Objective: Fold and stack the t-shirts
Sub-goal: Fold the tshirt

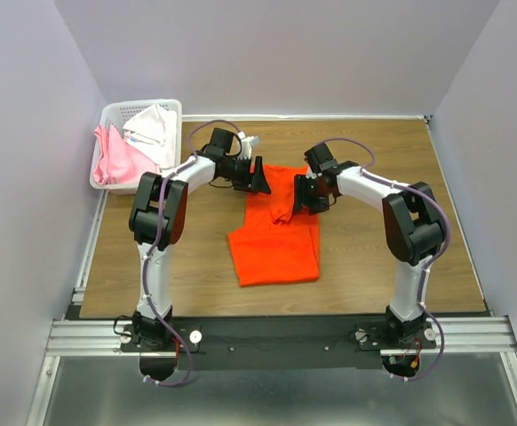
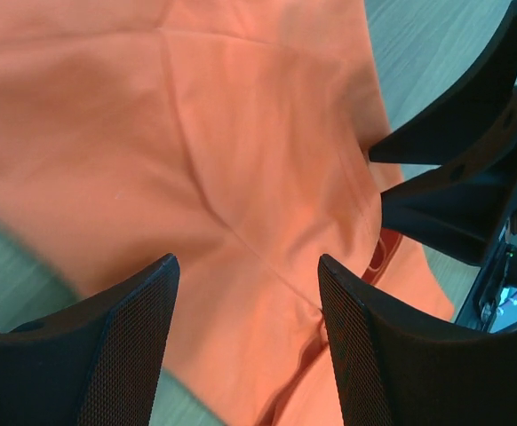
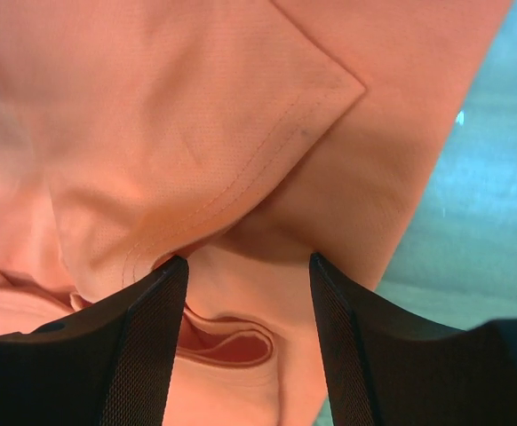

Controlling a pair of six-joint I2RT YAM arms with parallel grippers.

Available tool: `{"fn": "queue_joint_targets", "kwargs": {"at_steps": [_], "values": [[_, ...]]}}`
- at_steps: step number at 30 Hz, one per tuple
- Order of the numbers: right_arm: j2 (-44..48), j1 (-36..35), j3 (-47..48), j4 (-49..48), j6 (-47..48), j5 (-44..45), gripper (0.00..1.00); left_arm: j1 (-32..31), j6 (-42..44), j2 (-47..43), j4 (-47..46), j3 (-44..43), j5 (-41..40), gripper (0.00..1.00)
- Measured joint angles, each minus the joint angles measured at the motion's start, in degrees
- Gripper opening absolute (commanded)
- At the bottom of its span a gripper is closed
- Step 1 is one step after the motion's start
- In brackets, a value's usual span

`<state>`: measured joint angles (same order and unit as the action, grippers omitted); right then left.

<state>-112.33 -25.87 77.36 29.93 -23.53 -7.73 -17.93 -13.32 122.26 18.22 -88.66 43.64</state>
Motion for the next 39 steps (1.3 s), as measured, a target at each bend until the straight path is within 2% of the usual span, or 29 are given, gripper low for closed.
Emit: {"fn": "queue_joint_targets", "kwargs": {"at_steps": [7, 18, 23, 26, 29, 36, 39], "values": [[-5.40, 0.13, 7.30, -0.07, 0.15, 0.66, 0.68, -0.46, -1.84, 7.72, 0.02, -7.56, 1.60, 0.72], [-13.03, 2.69, 19.30, 0.13, 1.33, -1.27, 0.77, -0.22, -6.43, 21.70, 1.84, -31.30, 0.76, 0.73], [-13.25, 3.74, 20.41, 1.22, 2.67, -2.38, 0.80, -0.20, -7.56, 22.53, 1.49, -35.58, 0.76, 0.74], [-12.55, 3.69, 19.98, 1.55, 2.95, -2.93, 0.80, -0.20, -7.54, 18.99, 1.16, -33.11, 0.48, 0.75], [-10.29, 3.69, 18.08, 1.95, 3.28, -3.61, 0.80, -0.17, -6.95, 12.24, 1.29, -26.67, -0.26, 0.75], [-3.72, 3.69, 10.80, 2.40, 3.74, -4.63, 0.80, 0.52, -1.75, -7.19, 0.81, -6.62, -3.41, 0.77], [-3.50, 3.67, 9.75, 2.73, 4.20, -5.07, 0.78, 1.18, -0.11, -11.17, 0.63, 1.55, -4.20, 0.79]]}}
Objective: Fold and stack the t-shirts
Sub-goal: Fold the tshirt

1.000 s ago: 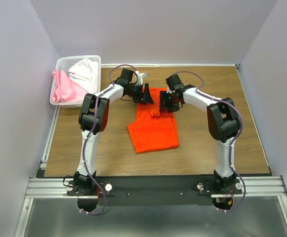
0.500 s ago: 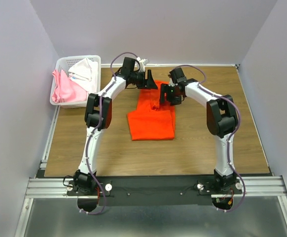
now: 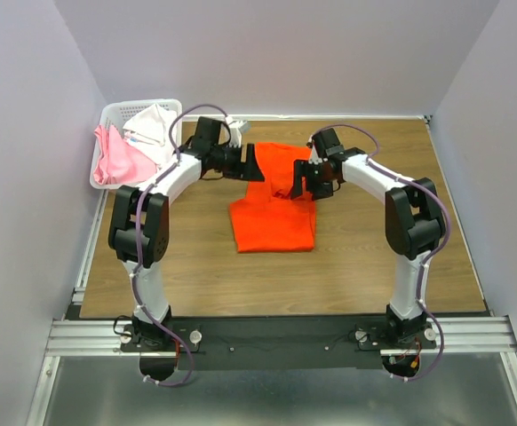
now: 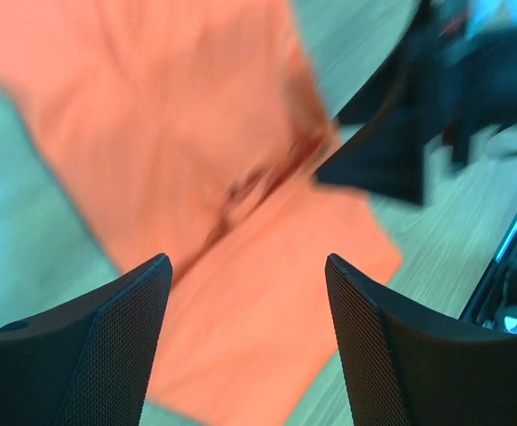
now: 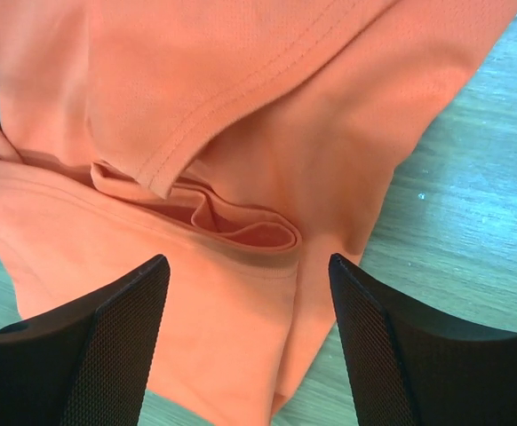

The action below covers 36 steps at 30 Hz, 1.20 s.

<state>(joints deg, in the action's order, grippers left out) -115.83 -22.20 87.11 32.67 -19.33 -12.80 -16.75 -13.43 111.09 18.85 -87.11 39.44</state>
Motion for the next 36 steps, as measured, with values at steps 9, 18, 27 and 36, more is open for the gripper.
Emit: {"fn": "queue_joint_targets", "kwargs": {"at_steps": [9, 18, 27, 36], "values": [[-2.56, -0.20, 1.46, 0.15, 1.44, -0.72, 0.66, 2.69, 0.59, -1.95, 0.59, 16.24, -3.06, 0.82], [-3.85, -0.22, 1.57, 0.22, 2.47, -1.46, 0.59, 4.33, 0.39, -5.75, 0.17, 17.51, -7.26, 0.87], [-3.85, -0.22, 1.57, 0.22, 2.93, -1.57, 0.53, 4.44, -0.39, -5.86, -0.44, 19.06, -9.07, 0.87], [-3.85, -0.22, 1.57, 0.22, 2.93, -1.90, 0.50, 4.35, -1.44, -4.48, -3.30, 19.52, -5.97, 0.86]]}}
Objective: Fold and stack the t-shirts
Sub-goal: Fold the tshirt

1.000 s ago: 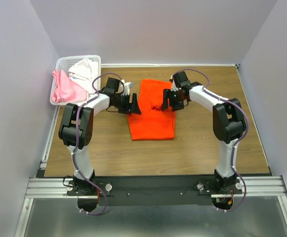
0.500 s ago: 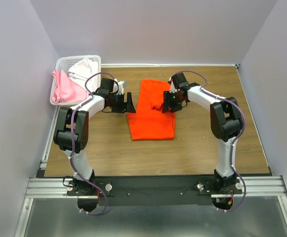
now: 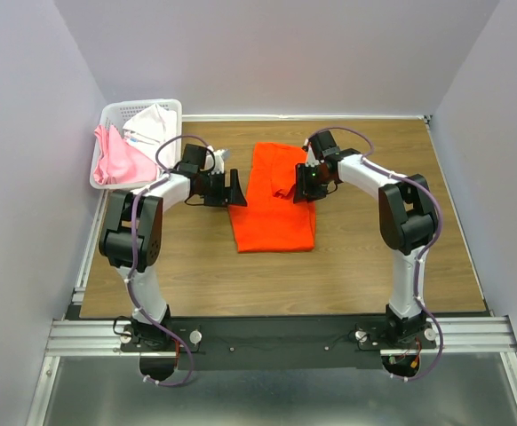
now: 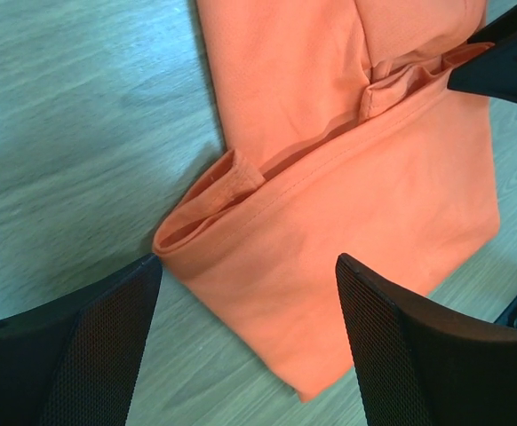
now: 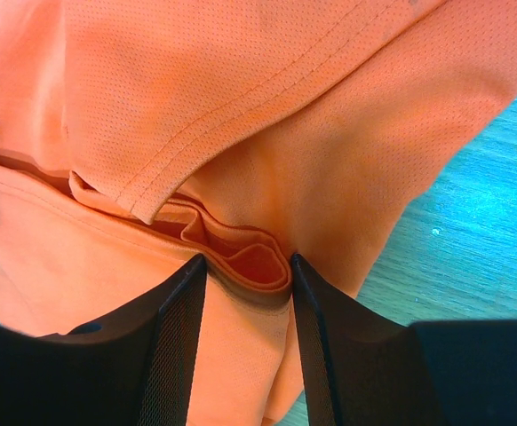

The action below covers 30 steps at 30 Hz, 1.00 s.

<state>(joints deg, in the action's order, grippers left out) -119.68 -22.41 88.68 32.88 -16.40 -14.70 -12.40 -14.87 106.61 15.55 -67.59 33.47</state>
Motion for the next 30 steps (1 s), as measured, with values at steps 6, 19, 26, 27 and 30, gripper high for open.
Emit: {"fn": "queue_joint_targets", "kwargs": {"at_steps": [6, 19, 26, 27, 30], "values": [[0.00, 0.00, 0.00, 0.00, 0.00, -0.02, 0.49, -0.61, 0.02, 2.40, -1.20, 0.00, 3.17, 0.85], [0.00, 0.00, 0.00, -0.02, -0.09, -0.07, 0.45, -2.29, 0.72, 5.07, -1.90, -0.55, 5.70, 0.42], [0.00, 0.00, 0.00, 0.02, -1.05, 0.00, 0.27, -2.32, 1.57, 5.46, 0.42, -2.95, 5.77, 0.22], [0.04, 0.00, -0.02, 0.00, -1.16, 0.00, 0.25, -2.32, 1.64, 5.46, 0.50, -3.48, 5.77, 0.20], [0.37, 0.00, -0.20, 0.00, -1.81, 0.02, 0.18, -2.32, 2.03, 5.46, 1.07, -5.16, 6.08, 0.16]]}}
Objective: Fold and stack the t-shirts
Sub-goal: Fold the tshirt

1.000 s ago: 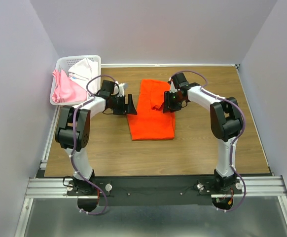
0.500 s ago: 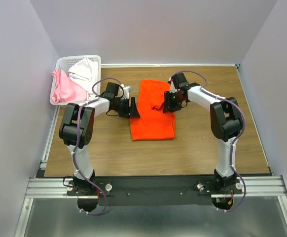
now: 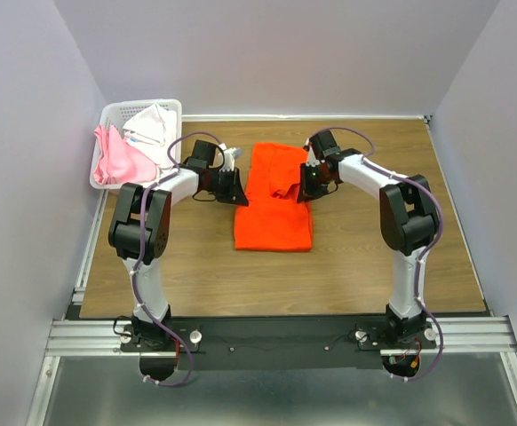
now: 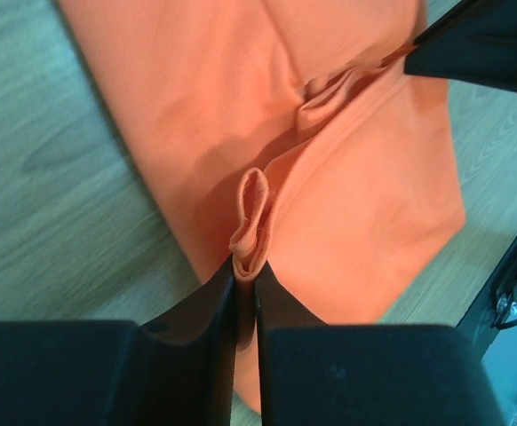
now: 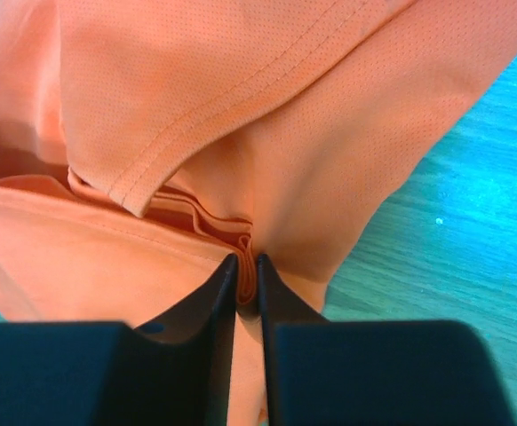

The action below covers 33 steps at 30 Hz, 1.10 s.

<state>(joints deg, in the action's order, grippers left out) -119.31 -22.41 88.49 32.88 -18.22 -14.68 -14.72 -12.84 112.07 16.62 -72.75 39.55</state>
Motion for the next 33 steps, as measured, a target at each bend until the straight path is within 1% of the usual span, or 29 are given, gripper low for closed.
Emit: {"fn": "queue_joint_targets", "kwargs": {"at_steps": [5, 10, 15, 16, 17, 20, 21, 25, 27, 29, 30, 33], "values": [[1.77, 0.00, -1.20, 0.07, -0.74, 0.00, 0.16, 0.00, 1.25, 0.00, 0.63, -2.25, 1.70, 0.14], [5.44, 0.00, -3.10, 0.09, -1.73, 0.04, 0.16, -0.04, 3.43, 0.17, 1.73, -4.24, 4.50, 0.13], [8.63, 0.00, -4.39, 0.17, -2.78, 0.26, 0.17, -0.42, 5.90, 2.93, 2.58, -8.17, 7.58, 0.13], [9.01, 0.00, -4.57, 0.11, -2.91, 0.35, 0.18, -0.57, 6.29, 3.67, 2.99, -8.98, 8.00, 0.13], [9.35, -0.02, -4.85, 0.15, -3.06, 0.48, 0.24, -0.79, 6.80, 4.37, 3.19, -9.68, 8.44, 0.13], [9.94, -0.02, -5.75, 0.22, -3.45, 0.92, 0.26, -1.44, 8.13, 6.29, 4.48, -12.09, 9.55, 0.12], [9.94, -0.02, -5.99, 0.22, -3.45, 1.07, 0.29, -1.62, 8.48, 6.78, 4.68, -12.68, 9.86, 0.12], [9.92, 0.00, -6.75, 0.37, -3.78, 1.99, 0.32, -2.43, 9.64, 8.11, 5.86, -14.03, 10.64, 0.12], [9.92, 0.00, -6.91, 0.39, -3.82, 2.25, 0.29, -2.86, 10.05, 8.22, 6.43, -14.03, 10.88, 0.12], [9.92, -0.02, -7.37, 0.31, -3.82, 2.49, 0.21, -3.15, 10.27, 8.22, 6.51, -14.03, 11.04, 0.11], [9.92, -0.02, -7.69, 0.35, -3.87, 2.60, 0.13, -3.37, 10.36, 8.22, 6.54, -14.03, 11.17, 0.11], [9.92, 0.00, -8.79, 0.42, -4.35, 3.02, 0.01, -3.85, 10.67, 8.50, 6.88, -14.27, 11.74, 0.09]]}}
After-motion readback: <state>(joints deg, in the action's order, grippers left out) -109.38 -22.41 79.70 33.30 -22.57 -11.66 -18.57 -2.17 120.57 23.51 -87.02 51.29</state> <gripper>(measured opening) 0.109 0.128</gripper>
